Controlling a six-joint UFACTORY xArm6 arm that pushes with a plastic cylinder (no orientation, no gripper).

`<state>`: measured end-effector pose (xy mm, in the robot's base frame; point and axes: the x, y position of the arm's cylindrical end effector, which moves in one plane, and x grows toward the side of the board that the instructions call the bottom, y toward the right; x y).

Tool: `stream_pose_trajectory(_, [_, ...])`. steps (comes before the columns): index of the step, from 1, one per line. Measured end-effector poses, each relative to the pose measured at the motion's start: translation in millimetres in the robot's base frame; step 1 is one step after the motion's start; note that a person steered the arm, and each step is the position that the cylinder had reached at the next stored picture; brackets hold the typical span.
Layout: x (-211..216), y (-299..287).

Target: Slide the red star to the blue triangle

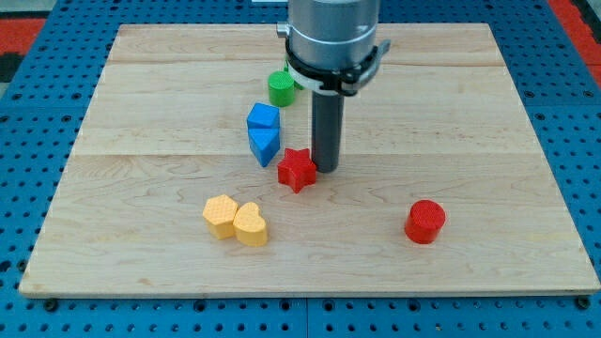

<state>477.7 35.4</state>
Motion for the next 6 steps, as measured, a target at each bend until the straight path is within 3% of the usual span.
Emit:
stream_pose_trajectory(1, [62.1, 12.6])
stream_pose_trajectory(2, [65.4, -25.7])
stream_pose_trajectory(6, [8.0, -47.5])
